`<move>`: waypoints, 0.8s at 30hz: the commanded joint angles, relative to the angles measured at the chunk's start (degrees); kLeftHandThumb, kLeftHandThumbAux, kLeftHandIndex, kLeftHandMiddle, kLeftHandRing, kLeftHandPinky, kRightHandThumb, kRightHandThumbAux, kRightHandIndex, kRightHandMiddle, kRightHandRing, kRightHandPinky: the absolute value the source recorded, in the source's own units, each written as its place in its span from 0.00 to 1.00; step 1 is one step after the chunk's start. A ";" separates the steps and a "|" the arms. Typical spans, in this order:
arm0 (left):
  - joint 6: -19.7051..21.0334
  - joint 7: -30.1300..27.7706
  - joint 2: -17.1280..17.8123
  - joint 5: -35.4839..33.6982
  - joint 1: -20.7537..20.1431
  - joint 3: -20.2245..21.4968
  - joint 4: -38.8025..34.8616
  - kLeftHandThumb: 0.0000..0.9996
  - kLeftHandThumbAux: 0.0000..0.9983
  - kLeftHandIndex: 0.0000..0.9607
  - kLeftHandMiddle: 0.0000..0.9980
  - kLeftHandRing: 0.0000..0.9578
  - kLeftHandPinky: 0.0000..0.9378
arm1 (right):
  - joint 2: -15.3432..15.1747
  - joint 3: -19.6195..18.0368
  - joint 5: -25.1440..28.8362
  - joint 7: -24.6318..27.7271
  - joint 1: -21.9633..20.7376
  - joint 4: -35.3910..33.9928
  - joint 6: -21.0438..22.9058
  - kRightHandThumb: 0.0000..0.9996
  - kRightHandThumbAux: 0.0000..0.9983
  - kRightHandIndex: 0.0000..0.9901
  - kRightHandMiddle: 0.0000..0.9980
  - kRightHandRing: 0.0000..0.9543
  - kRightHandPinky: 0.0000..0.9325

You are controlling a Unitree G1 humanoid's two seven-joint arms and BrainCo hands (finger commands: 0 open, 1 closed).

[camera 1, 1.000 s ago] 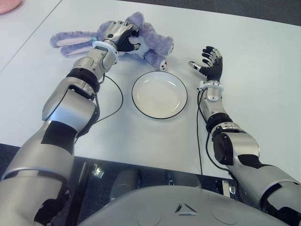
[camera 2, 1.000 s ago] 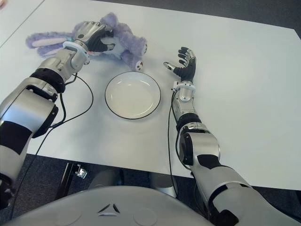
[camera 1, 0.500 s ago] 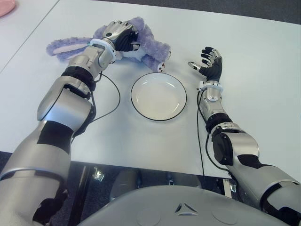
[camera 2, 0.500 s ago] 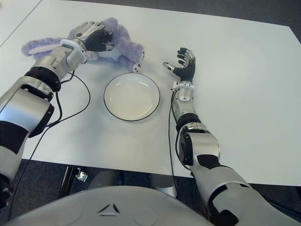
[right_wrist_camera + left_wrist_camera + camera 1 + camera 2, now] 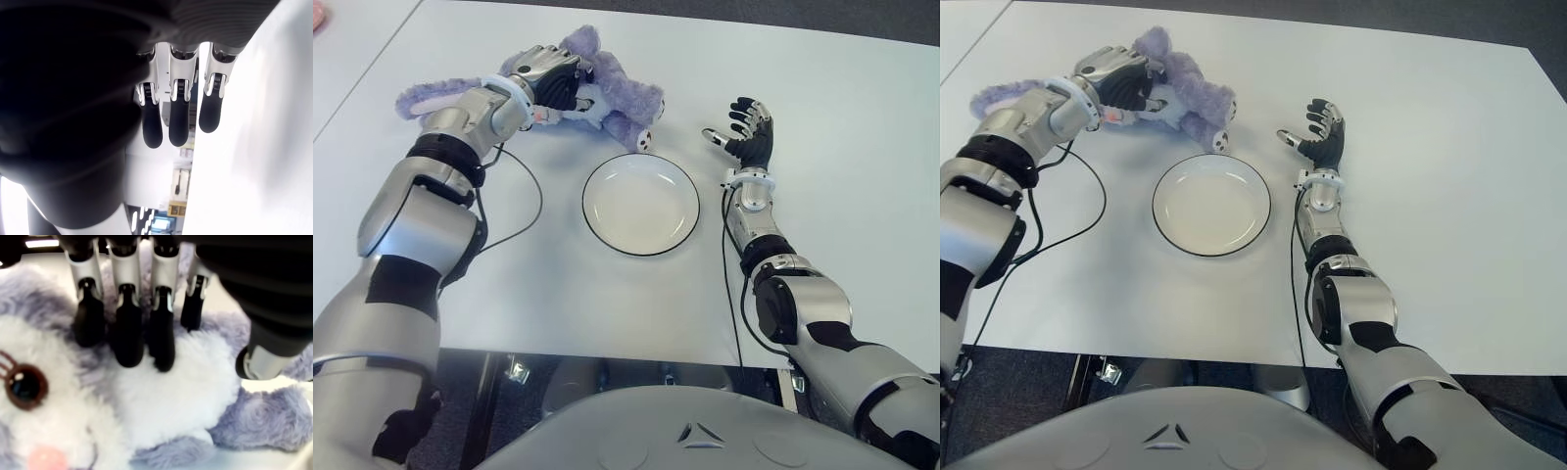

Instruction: Put the doll into the plate.

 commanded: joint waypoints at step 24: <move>-0.66 -30.20 23.43 -10.59 24.75 8.35 -47.75 0.24 0.49 0.25 0.37 0.52 0.60 | 4.08 1.33 -1.52 -0.68 20.06 9.94 3.01 0.00 1.00 0.27 0.30 0.29 0.28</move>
